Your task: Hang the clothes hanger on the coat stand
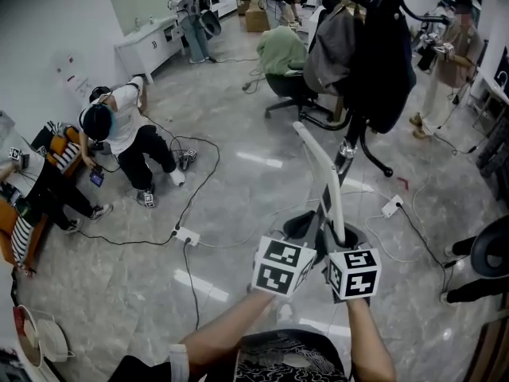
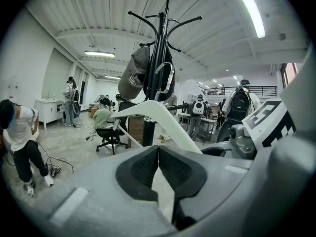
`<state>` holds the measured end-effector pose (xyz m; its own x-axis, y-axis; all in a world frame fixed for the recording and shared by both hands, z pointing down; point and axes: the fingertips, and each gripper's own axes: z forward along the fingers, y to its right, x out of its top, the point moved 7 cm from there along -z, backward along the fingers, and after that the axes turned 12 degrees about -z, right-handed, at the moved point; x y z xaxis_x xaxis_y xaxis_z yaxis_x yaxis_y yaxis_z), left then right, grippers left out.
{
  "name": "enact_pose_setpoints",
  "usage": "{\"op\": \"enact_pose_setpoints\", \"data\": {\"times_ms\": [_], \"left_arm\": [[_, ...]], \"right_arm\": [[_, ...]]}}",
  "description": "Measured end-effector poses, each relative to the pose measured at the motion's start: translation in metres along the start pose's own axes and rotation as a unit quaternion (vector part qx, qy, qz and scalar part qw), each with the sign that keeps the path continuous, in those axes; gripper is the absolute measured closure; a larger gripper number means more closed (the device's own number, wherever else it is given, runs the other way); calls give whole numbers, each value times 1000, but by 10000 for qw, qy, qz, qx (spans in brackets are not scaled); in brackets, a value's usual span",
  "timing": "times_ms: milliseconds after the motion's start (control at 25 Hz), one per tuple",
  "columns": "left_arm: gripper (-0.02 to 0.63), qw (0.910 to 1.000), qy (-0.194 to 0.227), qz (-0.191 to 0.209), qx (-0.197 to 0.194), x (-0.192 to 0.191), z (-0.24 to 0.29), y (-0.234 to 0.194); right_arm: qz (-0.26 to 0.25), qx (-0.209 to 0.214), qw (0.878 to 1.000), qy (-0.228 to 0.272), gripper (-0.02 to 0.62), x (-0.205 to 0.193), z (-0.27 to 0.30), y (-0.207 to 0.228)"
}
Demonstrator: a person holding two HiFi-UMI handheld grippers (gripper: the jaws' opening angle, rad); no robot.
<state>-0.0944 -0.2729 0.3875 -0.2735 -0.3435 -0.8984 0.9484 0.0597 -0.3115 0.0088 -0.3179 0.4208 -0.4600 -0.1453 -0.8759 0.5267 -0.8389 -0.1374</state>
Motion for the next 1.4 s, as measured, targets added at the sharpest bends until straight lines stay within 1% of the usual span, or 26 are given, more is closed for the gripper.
{"op": "enact_pose_setpoints", "data": {"times_ms": [360,600,880,1240,1400], "left_arm": [[600,9997,19,-105,236,3,27,0],[600,9997,7,-113,203,7,37,-8],[600,10000,-45,-50,-52,18,49,-30],[600,9982,-270,119,-513,34,62,-58],[600,9972,-358,160,-641,34,70,-71]], "right_arm": [[-71,198,9997,-93,545,-2,18,27],[-9,192,9997,-147,545,-2,31,30],[87,-51,9996,-254,545,4,51,31],[357,-507,9972,-410,545,9,74,29],[425,-623,9960,-474,545,10,87,28]]}}
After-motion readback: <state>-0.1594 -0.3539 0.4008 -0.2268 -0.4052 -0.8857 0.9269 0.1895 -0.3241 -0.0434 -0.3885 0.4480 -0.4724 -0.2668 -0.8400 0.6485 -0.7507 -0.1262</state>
